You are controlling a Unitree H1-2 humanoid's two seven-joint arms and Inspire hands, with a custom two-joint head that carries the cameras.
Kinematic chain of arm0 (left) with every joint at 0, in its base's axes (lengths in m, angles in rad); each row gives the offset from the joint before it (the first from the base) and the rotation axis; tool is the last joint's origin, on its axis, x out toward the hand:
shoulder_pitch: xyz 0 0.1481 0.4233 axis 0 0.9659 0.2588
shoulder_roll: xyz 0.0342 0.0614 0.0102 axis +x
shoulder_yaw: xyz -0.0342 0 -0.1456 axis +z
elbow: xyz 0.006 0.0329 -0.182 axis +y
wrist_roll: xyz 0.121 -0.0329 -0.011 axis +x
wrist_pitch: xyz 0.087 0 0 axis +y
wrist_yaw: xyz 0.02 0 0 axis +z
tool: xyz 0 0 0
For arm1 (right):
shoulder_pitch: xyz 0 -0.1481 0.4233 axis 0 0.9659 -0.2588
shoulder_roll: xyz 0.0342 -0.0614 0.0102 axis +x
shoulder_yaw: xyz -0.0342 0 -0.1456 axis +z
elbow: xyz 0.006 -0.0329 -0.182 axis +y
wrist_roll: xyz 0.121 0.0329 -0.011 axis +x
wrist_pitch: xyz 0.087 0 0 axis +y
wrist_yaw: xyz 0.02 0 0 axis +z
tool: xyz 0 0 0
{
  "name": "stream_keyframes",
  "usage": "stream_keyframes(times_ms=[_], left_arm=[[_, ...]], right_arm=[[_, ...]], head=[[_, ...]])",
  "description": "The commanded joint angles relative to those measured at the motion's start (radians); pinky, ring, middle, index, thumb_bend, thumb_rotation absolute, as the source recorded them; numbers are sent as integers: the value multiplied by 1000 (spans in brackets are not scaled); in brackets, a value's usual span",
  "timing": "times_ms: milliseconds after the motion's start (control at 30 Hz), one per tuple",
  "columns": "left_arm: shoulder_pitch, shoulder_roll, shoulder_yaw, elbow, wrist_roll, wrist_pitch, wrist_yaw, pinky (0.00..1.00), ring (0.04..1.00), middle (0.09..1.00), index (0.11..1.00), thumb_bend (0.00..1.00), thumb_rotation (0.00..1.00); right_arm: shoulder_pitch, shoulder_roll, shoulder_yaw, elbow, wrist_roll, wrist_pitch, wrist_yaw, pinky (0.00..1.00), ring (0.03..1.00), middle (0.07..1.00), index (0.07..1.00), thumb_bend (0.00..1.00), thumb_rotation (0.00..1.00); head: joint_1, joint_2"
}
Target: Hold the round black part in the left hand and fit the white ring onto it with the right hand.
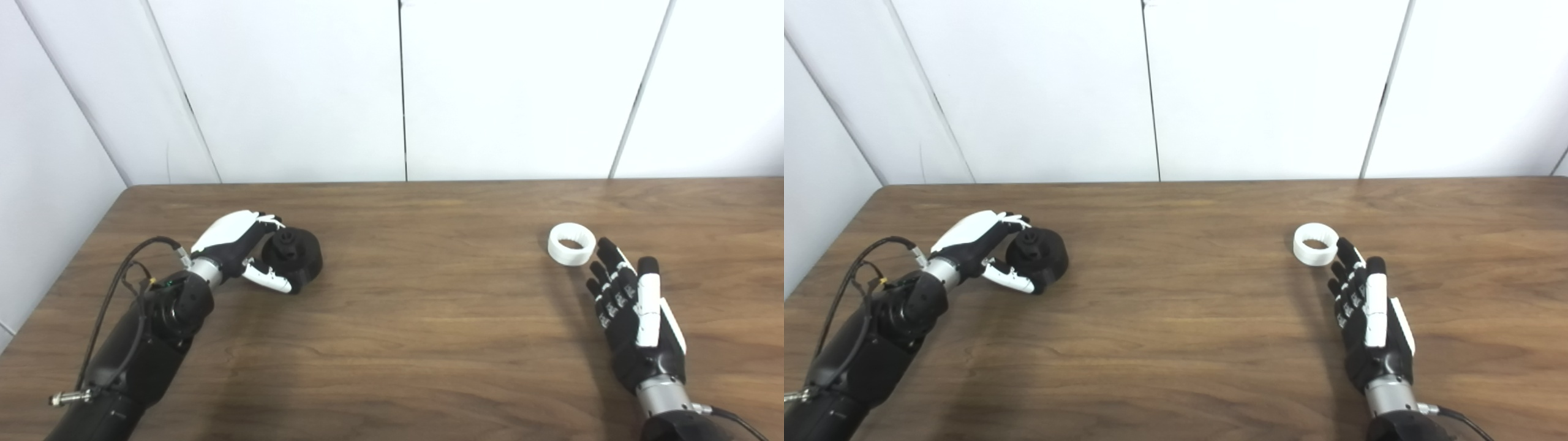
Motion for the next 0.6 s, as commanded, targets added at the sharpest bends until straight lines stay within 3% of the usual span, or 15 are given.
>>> stream_keyframes(times_ms=[0,433,567], left_arm=[[-30,22,12,-44,2,6,-4,930,1000,940,694,771,309],[2,15,1,-124,0,9,-46,924,1000,936,687,759,302],[16,12,-14,-166,15,18,-71,974,1000,944,696,750,309]], right_arm=[[-27,-1,1,-38,-6,-20,2,1000,987,984,929,650,1000],[-29,-1,-1,-48,-3,-10,-2,1000,975,975,929,661,1000],[-28,-1,1,-48,-4,-10,-4,1000,974,975,926,663,1000]], head=[[1,0],[4,11],[6,14]])
